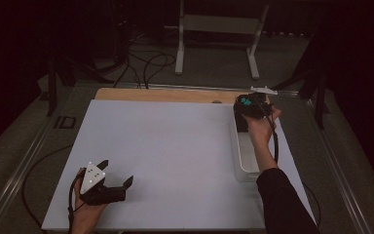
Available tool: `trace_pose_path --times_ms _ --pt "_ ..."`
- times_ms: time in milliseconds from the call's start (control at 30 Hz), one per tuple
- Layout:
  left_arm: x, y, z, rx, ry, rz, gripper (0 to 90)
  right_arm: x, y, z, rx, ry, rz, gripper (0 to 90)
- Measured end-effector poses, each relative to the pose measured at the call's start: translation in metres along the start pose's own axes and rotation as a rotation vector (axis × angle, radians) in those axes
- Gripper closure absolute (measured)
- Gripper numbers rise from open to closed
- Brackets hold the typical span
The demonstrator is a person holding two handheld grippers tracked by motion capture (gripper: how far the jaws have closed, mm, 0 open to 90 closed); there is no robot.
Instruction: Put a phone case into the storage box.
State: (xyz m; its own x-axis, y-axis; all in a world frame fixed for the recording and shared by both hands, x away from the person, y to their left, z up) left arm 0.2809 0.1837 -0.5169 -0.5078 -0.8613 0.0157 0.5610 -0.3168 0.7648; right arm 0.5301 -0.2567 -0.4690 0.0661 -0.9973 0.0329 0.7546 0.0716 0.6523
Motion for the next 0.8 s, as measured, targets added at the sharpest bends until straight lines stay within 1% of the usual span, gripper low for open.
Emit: trace_pose_path --times_ms 133,200,267,333,367,433,500,567,600,667,800 --pt "0.001 0.0 -0.001 -0.002 -0.002 -0.003 0.5 -0.001 0.001 -0.002 0.004 -0.004 0.007 12.9" --pt "0.001 0.0 -0.001 -0.005 0.0 -0.007 0.5 -0.003 0.001 -0.004 0.002 0.014 0.013 12.7" --pt "0.001 0.0 -0.001 -0.006 0.003 -0.01 0.5 -0.004 0.002 -0.004 -0.006 0.029 0.029 12.5" --pt "0.002 0.0 -0.001 -0.007 0.001 -0.01 0.5 -0.002 0.003 -0.004 -0.007 0.03 0.019 11.5" --pt "0.002 0.0 -0.001 -0.007 0.001 -0.011 0.5 -0.001 0.003 -0.004 -0.007 0.032 0.012 9.3" --pt "0.002 0.0 -0.001 -0.006 0.0 -0.01 0.5 0.0 0.003 -0.004 -0.005 0.036 0.003 9.1" --pt "0.001 0.0 0.0 -0.006 0.0 -0.009 0.5 0.001 0.004 -0.003 0.009 0.055 0.007 7.9" --pt "0.001 0.0 0.0 -0.006 0.0 -0.008 0.5 0.0 0.005 -0.002 0.015 0.062 0.009 7.9" --pt "0.001 0.0 0.0 -0.006 0.0 -0.008 0.5 0.0 0.005 -0.002 0.015 0.062 0.009 7.9" --pt "0.001 0.0 -0.001 -0.007 0.002 -0.009 0.5 0.001 0.006 0.004 0.03 0.063 0.015 8.0" --pt "0.001 0.0 0.0 -0.008 0.004 -0.008 0.5 0.003 0.004 0.009 0.024 0.068 0.022 8.0"
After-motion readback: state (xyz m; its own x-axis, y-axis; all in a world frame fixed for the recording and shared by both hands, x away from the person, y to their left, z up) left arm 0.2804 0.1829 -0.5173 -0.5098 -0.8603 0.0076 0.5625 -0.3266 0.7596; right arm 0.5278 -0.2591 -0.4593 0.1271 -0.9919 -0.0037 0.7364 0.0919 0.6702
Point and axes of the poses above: each handheld gripper's, and its own axes: z roughly backward along the jaws, y roughly out of its top, x roughly to its right, the point moved 7 cm from there along -z, roughly forward along the jaws, and after that the axes turned 15 degrees about -x, right-handed, at the moved point
